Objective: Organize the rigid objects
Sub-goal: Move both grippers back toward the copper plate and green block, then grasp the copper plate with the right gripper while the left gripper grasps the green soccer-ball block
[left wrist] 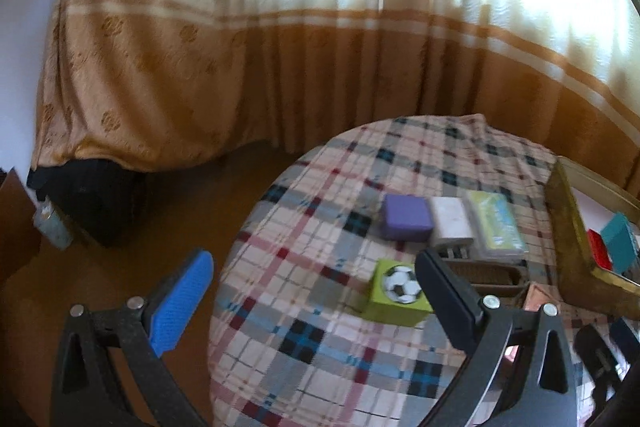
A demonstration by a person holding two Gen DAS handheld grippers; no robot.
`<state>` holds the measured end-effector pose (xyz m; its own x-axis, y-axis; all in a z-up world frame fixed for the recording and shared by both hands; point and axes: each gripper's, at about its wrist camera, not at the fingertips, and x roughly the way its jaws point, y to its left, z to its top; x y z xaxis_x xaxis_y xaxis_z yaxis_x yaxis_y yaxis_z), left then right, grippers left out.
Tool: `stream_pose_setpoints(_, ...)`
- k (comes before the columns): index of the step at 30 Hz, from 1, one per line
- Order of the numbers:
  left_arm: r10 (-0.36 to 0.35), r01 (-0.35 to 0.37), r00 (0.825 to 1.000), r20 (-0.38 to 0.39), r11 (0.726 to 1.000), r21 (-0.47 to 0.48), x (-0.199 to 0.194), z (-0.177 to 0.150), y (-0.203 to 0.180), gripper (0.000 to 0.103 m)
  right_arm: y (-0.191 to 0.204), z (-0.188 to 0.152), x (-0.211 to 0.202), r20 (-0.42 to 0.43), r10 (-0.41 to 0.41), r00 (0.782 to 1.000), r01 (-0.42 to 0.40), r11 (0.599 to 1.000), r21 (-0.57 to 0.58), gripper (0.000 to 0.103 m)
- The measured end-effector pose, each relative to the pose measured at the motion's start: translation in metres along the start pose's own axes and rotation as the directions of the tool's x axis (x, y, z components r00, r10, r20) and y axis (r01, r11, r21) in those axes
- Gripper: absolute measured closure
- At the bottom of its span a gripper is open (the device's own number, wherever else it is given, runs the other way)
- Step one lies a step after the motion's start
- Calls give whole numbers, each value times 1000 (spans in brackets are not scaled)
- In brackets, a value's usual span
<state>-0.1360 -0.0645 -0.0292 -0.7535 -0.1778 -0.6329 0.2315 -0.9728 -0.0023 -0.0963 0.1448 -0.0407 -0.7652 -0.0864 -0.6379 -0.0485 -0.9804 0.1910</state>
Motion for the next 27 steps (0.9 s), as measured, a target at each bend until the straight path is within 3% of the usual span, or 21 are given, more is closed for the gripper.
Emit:
stream_pose_setpoints(7,17,-23,995,-98,998,-61,20,-2,20,2,23,-1,22,-73,38,997,-39,999,-12,9)
stream_pose_setpoints(12,89,-92,993,-78,995,-43,22,-6,29,2,43,-3,44,-151,14,988,-20,999,-37,9)
stream_pose_setpoints(15,61,-65,996,-69,996,-56,20,-7,32,2,51,-2,53,-179,-21,984,9,998,-67,10)
stream_pose_setpoints(17,52,-56,995,-79,997,-45,23,-6,31,2,58,-2,64,-234,-45,971,19,994,-110,14)
stream_pose_setpoints(22,27,-30,997,-76,999,-43,22,-6,33,2,70,-4,64,-244,-52,968,-8,971,-240,32)
stream_pose_setpoints(27,-19,17,998,-66,999,-39,19,-7,33,2,57,-5,54,-261,22,965,-101,951,-294,39)
